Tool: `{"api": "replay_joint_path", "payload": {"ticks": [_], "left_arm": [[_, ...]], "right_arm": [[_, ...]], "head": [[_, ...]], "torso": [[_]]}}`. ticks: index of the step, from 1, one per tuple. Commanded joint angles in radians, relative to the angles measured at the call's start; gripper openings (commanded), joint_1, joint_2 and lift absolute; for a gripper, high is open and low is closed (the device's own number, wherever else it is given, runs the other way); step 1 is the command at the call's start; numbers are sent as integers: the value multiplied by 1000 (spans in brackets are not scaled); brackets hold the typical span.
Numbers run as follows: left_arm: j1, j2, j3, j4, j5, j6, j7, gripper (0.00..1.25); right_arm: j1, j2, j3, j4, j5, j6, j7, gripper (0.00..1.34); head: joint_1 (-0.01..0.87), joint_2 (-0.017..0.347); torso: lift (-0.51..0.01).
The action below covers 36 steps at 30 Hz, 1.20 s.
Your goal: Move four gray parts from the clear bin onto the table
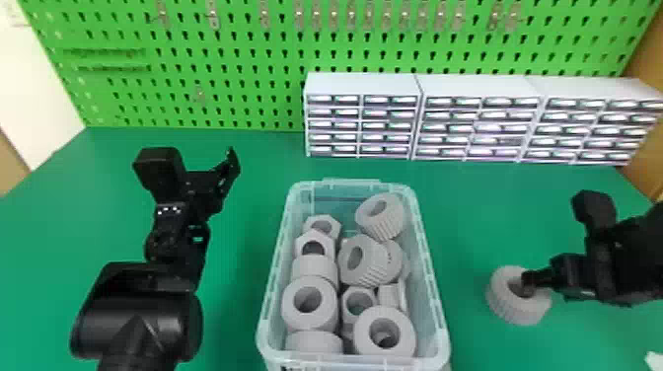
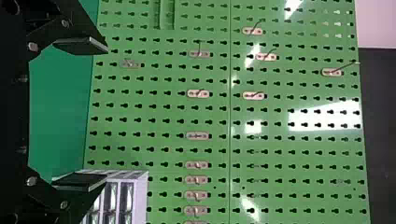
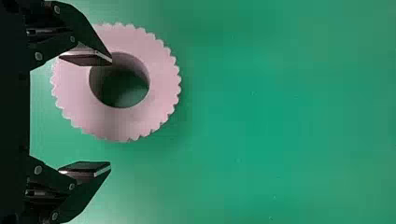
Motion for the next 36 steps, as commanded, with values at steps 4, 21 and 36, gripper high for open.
{"api": "replay_joint_path", "payload": {"ticks": [4, 21, 36], "left_arm": [[0, 0, -1, 0, 0, 0, 0, 953], [3, 0, 6, -2, 3, 2, 0, 953], [-1, 0, 3, -2, -3, 2, -2, 954]], "right_arm": [[-3, -6, 9, -53, -7, 3, 0, 884], [-23, 26, 0, -280, -56, -34, 0, 887], [-69, 43, 73, -308, -107, -32, 0, 881]], "head": [[693, 72], [693, 72], [693, 72]], "torso": [[-52], [-52], [-52]]}}
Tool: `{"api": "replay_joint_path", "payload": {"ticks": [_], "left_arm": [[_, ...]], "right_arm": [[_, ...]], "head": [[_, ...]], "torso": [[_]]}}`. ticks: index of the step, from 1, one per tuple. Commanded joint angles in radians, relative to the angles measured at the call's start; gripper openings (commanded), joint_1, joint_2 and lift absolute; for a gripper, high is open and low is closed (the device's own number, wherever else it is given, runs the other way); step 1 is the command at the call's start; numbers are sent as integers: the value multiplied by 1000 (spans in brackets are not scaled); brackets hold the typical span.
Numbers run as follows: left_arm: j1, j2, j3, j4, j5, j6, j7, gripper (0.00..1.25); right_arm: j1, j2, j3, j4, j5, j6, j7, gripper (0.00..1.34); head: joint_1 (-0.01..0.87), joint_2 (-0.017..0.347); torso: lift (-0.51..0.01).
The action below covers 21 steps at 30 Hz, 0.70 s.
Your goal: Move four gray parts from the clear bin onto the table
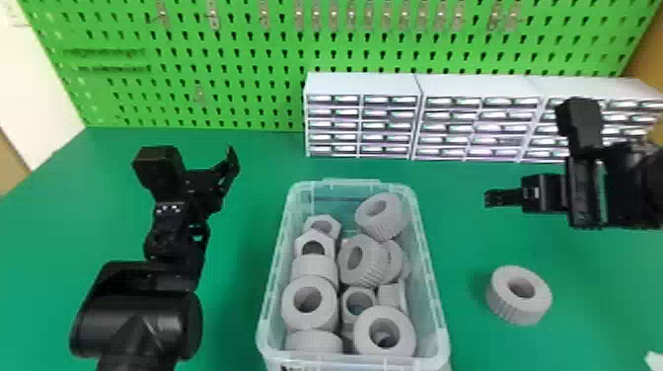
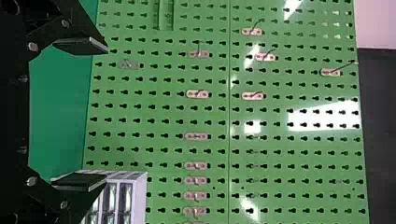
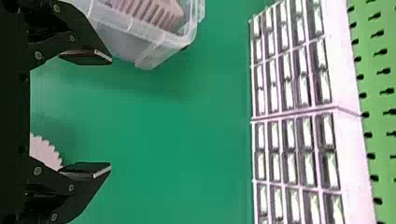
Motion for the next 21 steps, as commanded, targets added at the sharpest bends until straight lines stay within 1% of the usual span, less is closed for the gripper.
{"api": "replay_joint_path", "payload": {"ticks": [1, 12, 17, 21], "left_arm": [[0, 0, 3, 0, -1, 0, 0, 953], [3, 2, 5, 0, -2, 0, -2, 954], [5, 0, 5, 0, -2, 0, -2, 953], [5, 2, 5, -1, -1, 0, -2, 953]], "right_arm": [[-9, 4, 15, -1, -5, 0, 0, 881], [-14, 20, 54, -15, -41, -34, 0, 881], [-20, 21, 90, -15, -54, -64, 0, 885], [-29, 27, 118, -15, -57, -92, 0, 887]], "head": [[693, 72], [693, 72], [693, 72], [693, 72]], "torso": [[-52], [-52], [-52], [-52]]}}
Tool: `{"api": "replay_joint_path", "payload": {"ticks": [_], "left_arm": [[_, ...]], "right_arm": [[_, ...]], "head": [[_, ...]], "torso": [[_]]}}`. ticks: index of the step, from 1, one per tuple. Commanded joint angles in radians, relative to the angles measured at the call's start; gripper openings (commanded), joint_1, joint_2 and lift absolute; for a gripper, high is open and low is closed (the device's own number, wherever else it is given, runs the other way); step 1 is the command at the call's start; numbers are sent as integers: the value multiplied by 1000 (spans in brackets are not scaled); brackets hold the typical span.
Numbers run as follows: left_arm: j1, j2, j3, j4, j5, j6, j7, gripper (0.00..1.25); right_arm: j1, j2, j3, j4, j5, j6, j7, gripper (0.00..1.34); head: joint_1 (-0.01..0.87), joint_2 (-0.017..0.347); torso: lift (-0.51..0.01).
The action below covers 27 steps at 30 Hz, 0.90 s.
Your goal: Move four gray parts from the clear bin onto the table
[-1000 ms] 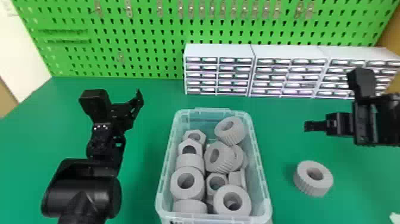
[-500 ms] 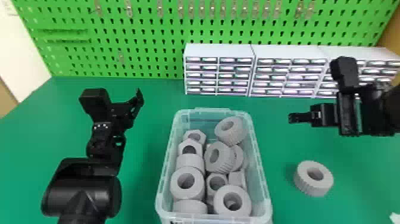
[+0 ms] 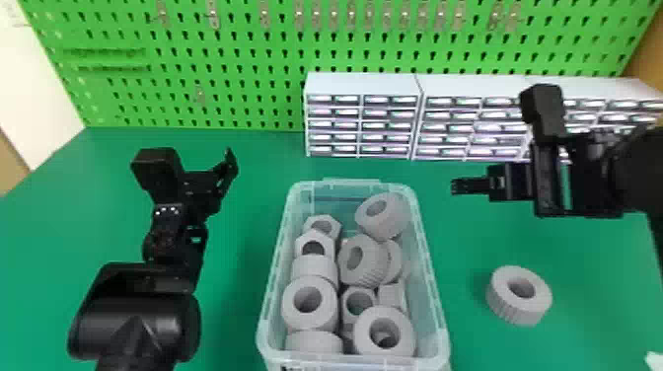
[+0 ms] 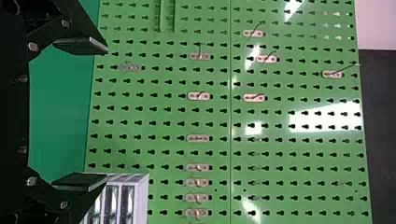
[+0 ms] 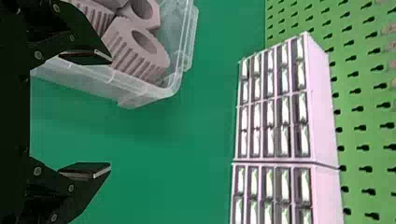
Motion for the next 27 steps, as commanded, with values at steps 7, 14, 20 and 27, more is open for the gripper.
{"api": "replay_joint_path", "payload": {"ticks": [7, 14, 20, 27], "left_arm": [[-1, -1, -1, -3, 1, 0, 2, 954], [-3, -1, -6, -3, 1, 0, 0, 954], [-1, 1, -3, -3, -1, 0, 0, 953], [0, 1, 3, -3, -1, 0, 0, 953]], "right_arm": [[-38, 19, 78, 8, -7, -49, 0, 948], [-64, 29, 130, 25, -23, -76, 0, 980], [-92, 32, 190, 57, -47, -93, 0, 980], [-122, 42, 261, 107, -75, -101, 0, 980]], "head": [[693, 72], [693, 72], [693, 72], [693, 72]], "torso": [[-52], [-52], [-52], [-52]]}}
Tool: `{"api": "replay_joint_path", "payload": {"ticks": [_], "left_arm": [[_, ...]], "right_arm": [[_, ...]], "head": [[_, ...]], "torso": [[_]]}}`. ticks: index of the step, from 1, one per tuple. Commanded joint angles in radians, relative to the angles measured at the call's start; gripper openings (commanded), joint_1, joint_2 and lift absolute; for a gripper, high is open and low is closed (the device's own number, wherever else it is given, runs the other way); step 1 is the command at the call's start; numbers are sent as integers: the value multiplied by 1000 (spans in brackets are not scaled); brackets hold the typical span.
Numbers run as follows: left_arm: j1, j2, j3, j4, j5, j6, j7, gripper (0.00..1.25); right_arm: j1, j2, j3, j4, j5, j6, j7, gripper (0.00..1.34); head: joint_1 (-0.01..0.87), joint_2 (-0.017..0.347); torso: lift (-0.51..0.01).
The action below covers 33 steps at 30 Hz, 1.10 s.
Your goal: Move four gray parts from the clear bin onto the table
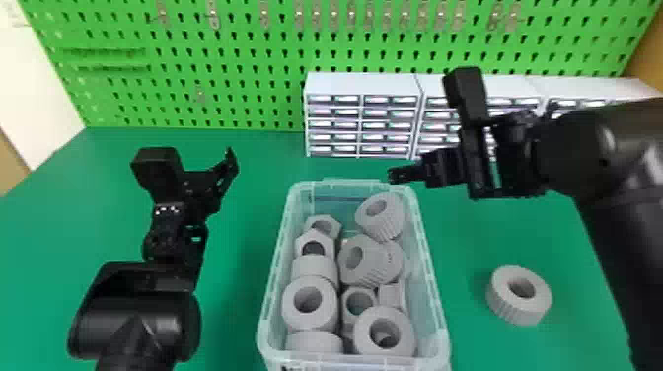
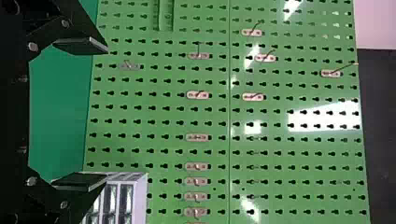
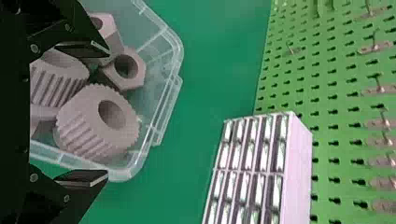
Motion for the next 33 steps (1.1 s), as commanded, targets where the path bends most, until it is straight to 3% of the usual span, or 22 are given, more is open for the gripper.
{"api": "replay_joint_path", "payload": {"ticks": [1, 18, 24, 33], "left_arm": [[-1, 0, 3, 0, -1, 0, 0, 953], [4, 0, 6, -3, -7, 0, 0, 953], [2, 3, 6, -5, -8, 0, 0, 954], [2, 8, 6, -5, -11, 0, 0, 954]], "right_arm": [[-19, 5, 46, 36, -23, -5, 0, 982], [-88, 10, 191, 96, -116, 41, 0, 977], [-108, 5, 244, 136, -202, 55, 0, 976], [-131, 5, 339, 185, -251, 68, 0, 977]], "head": [[693, 72], [693, 72], [693, 72], [693, 72]], "torso": [[-52], [-52], [-52], [-52]]}}
